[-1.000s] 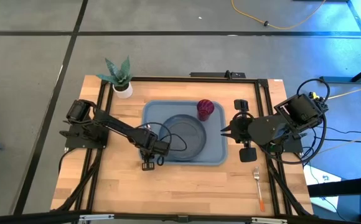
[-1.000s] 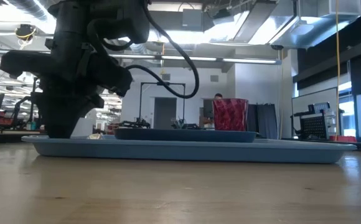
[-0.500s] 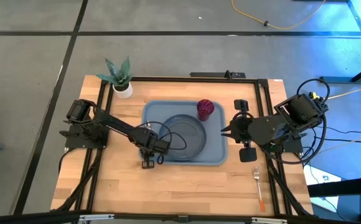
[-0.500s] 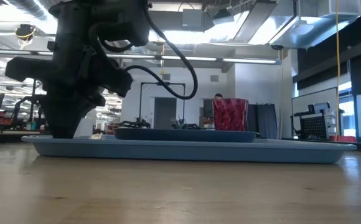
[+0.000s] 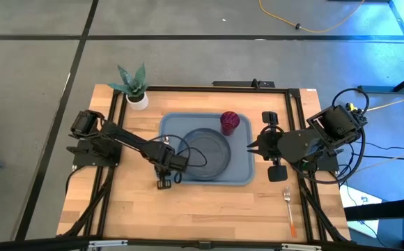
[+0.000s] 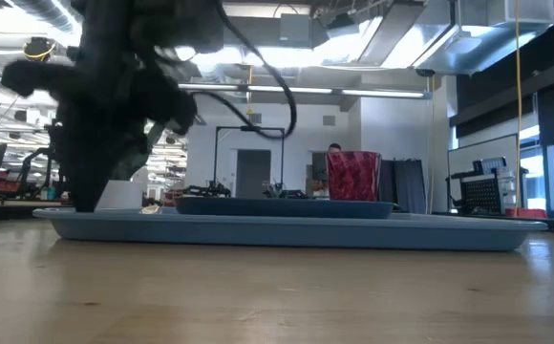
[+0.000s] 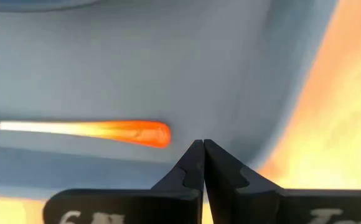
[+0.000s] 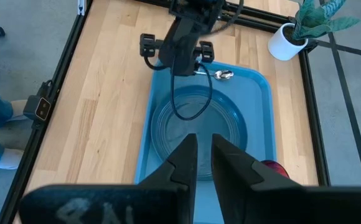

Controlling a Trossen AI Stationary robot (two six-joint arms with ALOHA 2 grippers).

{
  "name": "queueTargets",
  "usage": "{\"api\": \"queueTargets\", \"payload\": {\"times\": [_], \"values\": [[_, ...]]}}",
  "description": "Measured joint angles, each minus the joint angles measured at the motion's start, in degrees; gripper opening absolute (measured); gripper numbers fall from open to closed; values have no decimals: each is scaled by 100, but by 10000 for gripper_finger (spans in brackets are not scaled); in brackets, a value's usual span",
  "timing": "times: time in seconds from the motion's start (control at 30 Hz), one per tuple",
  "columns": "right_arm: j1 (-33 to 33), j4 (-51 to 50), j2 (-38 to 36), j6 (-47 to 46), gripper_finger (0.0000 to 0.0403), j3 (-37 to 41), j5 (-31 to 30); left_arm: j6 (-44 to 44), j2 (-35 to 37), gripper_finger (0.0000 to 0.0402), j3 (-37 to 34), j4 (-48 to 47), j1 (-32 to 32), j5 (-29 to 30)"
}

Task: Pick and place plate/cup/fork/spoon on tray
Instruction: Adjust the orange spoon on the blue tray, then put the orange fork on the blue tray

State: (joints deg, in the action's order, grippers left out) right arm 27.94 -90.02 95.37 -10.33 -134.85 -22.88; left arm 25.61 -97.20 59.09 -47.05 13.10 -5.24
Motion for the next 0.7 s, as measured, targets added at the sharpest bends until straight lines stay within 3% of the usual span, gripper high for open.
{"api": "queueTargets", "payload": {"times": [0.37,0.53,0.7], "values": [[21,7,-144,-224,49,216,-1,1295,2142,0,9,-103,55,1148],[148,5,-728,-1113,49,1209,-97,1588,2862,0,9,-64,316,2007],[386,-19,-1509,-2784,49,2513,-284,1647,3283,0,9,-25,445,2445]]}}
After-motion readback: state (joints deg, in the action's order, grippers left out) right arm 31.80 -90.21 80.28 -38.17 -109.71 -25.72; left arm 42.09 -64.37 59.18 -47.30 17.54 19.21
